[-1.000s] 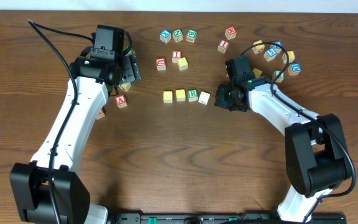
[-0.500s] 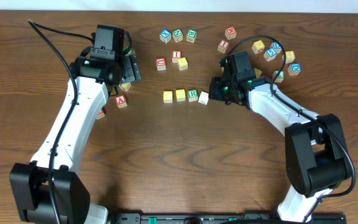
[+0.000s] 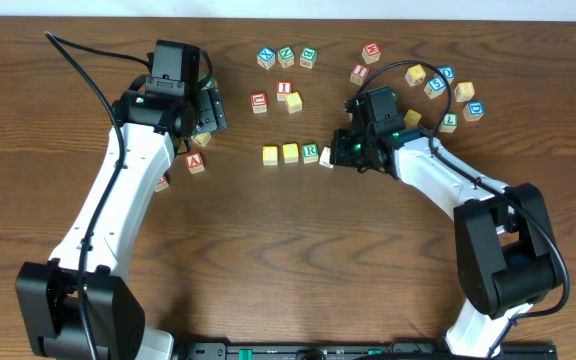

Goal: Spell out CORL

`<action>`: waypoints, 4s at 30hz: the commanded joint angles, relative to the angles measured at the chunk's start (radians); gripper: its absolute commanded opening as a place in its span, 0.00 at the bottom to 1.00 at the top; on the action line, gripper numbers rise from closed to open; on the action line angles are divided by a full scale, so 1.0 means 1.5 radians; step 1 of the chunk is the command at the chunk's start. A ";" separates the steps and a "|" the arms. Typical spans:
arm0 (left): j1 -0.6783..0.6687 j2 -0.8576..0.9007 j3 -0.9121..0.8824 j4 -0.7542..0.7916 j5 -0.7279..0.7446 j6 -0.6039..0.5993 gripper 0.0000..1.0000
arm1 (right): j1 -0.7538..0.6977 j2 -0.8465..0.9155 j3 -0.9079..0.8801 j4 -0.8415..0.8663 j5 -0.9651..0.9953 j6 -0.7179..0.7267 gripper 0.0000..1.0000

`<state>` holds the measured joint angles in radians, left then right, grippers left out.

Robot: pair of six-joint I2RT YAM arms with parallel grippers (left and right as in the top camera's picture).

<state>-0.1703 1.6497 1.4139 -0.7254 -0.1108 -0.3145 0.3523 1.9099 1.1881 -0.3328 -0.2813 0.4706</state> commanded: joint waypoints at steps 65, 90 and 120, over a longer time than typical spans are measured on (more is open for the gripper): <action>0.001 0.008 -0.002 0.000 -0.002 -0.004 0.89 | 0.028 0.026 0.007 -0.009 -0.031 -0.001 0.02; 0.001 0.008 -0.002 -0.031 0.064 -0.003 0.89 | 0.011 -0.014 0.043 -0.041 0.006 -0.004 0.01; -0.034 0.197 -0.005 -0.016 0.202 -0.023 0.08 | -0.024 0.059 0.043 -0.008 0.035 0.045 0.02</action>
<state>-0.1944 1.9015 1.4132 -0.7536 0.1631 -0.3511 0.3141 1.9965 1.2358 -0.3458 -0.2253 0.5236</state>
